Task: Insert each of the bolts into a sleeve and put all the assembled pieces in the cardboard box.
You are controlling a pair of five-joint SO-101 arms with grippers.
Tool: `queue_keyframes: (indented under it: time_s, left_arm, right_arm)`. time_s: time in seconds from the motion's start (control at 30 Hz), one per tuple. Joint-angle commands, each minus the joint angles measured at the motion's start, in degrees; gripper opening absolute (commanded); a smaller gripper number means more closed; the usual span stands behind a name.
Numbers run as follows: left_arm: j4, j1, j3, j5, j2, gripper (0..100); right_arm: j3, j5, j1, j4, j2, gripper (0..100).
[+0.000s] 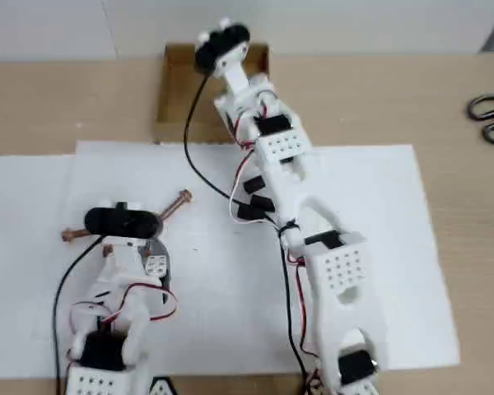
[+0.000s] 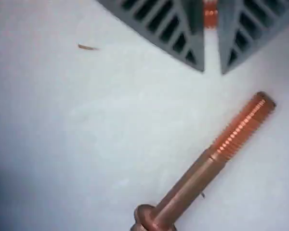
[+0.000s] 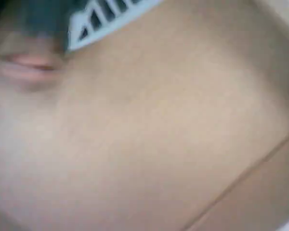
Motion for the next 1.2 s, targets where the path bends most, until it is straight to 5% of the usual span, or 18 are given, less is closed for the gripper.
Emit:
queue_keyframes:
  time_s: [0.0, 0.8, 1.17]
  left_arm:
    - [-1.2, 0.0, -0.3, 0.0, -0.5, 1]
    - [-1.2, 0.0, -0.3, 0.0, -0.5, 1]
    - [-1.2, 0.0, -0.3, 0.0, -0.5, 1]
  right_arm:
    - [-4.9, 0.8, 0.8, 1.7, -1.6, 16.1]
    - [-42.3, 0.3, -4.3, 65.0, -1.2, 14.5]
    - [-33.0, -2.8, -4.6, 67.6, -5.0, 14.4]
